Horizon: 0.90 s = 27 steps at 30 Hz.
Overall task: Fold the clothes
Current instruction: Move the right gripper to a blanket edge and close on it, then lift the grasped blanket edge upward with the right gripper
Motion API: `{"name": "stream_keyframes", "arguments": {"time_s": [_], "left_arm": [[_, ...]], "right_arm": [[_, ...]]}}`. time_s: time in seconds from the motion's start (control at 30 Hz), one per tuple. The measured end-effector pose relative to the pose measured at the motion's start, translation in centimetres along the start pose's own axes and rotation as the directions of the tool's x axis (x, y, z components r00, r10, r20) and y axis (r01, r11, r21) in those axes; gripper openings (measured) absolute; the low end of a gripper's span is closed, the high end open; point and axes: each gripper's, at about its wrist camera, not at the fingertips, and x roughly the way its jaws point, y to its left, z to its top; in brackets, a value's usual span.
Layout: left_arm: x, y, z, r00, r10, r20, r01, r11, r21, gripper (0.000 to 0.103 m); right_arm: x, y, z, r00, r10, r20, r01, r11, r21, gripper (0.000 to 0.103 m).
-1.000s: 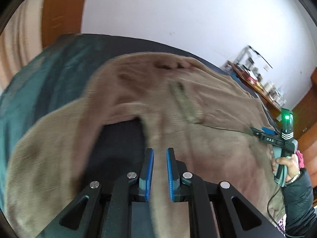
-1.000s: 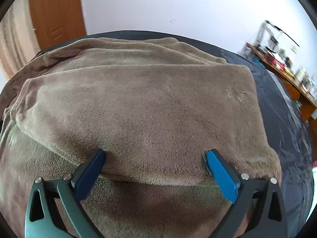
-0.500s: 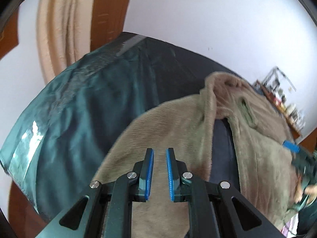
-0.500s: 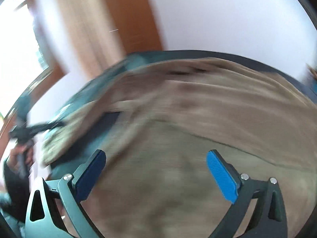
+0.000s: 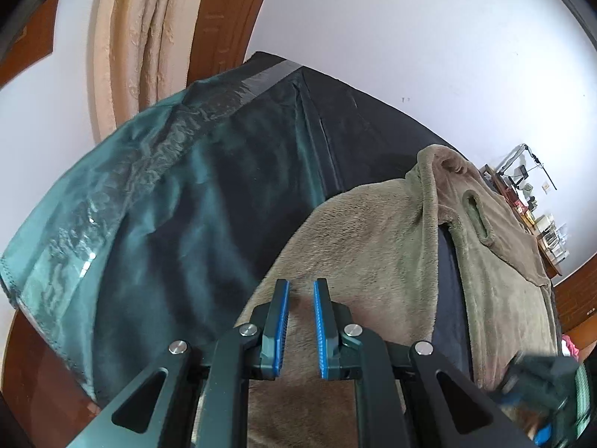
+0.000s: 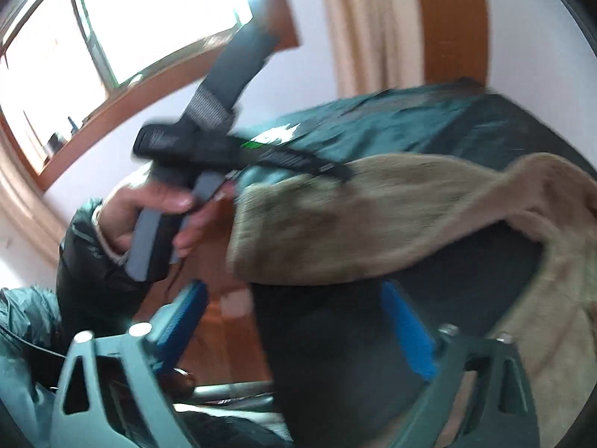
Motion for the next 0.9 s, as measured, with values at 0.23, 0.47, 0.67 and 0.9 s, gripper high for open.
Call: {"name": "stream_keyframes", "arguments": {"time_s": [0.23,0.47,0.67,0.9], "left_arm": [[-0.9,1.4,0.1,0.999,-0.01,0.036,0.012,0.999,-0.037,0.014],[-0.6,1.7,0.3,0.998,-0.037,0.049,0.041,0.996,-0.076,0.014],[-0.5,1.0,0.3,0.998,-0.046,0.047,0.049,0.997,-0.066,0.014],[-1.0,-0.1,0.6,0.996,-0.057,0.064,0.06,0.997,-0.05,0.014]], "right_arm": [[4.2,2.4,0.0,0.997,0.024,-0.075,-0.027,0.999,-0.041,0.068],[5.9,2.9,0.4,0.996,-0.054,-0.077,0.048,0.996,-0.069,0.06],[5.5,2.4,0.1,0.994,-0.086,-0.074,0.081,0.994,-0.068,0.038],[0.9,0.7,-0.5,0.99,-0.137,0.007,0.137,0.99,-0.017,0.028]]}}
